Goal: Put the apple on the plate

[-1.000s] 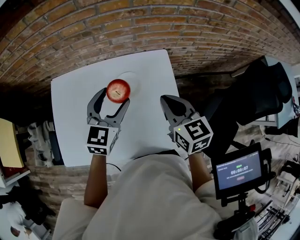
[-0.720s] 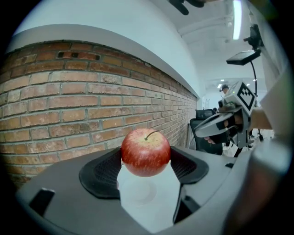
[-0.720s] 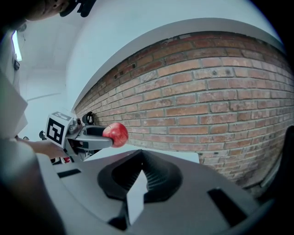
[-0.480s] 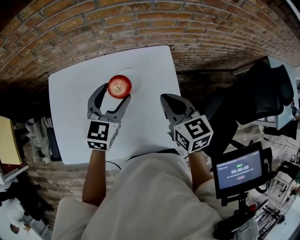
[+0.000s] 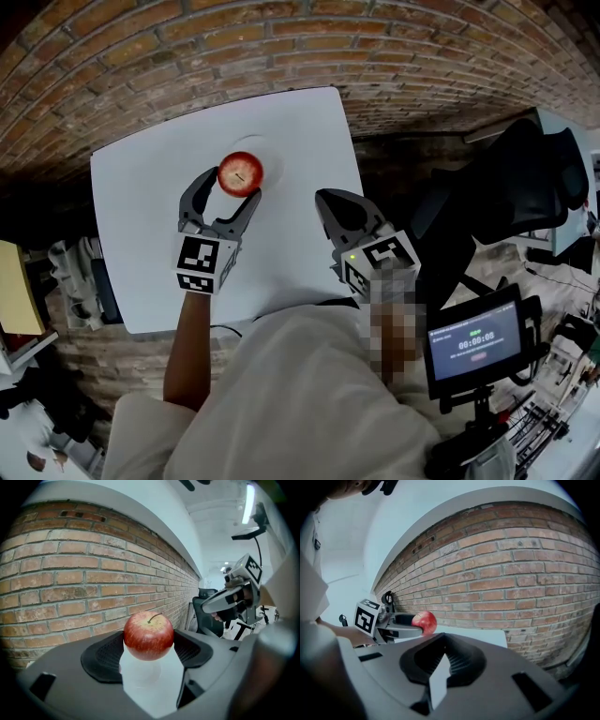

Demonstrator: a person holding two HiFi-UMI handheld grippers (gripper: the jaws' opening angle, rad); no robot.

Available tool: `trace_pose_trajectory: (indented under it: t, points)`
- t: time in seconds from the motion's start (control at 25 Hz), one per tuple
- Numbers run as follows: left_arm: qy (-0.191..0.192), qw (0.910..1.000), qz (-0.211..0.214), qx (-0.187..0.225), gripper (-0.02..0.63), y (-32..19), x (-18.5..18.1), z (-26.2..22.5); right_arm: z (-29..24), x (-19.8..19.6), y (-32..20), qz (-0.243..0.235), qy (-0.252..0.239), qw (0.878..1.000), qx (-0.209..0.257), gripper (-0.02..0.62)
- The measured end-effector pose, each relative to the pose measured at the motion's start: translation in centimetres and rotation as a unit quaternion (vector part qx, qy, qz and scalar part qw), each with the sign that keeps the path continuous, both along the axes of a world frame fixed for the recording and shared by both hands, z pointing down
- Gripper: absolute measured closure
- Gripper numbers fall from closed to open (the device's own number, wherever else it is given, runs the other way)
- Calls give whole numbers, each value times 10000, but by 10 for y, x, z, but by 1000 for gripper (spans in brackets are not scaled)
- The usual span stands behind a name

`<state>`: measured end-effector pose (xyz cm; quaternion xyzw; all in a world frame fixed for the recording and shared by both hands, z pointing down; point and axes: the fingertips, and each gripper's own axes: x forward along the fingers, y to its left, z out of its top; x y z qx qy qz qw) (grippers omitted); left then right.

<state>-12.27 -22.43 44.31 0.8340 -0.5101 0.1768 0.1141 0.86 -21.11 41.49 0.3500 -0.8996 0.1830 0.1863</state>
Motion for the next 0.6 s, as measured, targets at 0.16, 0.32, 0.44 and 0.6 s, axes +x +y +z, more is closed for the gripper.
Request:
trace_pose_trajectory:
  t: [0.16, 0.32, 0.44, 0.6]
  points:
    - [27, 10000, 23, 4, 265, -8, 0, 9, 8, -3, -1, -16, 38, 10000, -87, 591]
    - [7, 9999, 94, -110, 265, -13, -1, 20, 14, -7, -3, -18, 60, 9998, -171, 591]
    - [-18, 9998, 86, -151, 265, -16, -3, 27, 19, -9, -4, -7, 84, 9997, -229, 591]
    - [-30, 9997, 78, -220, 265, -19, -4, 42, 26, -9, -5, 21, 121, 9995, -302, 591]
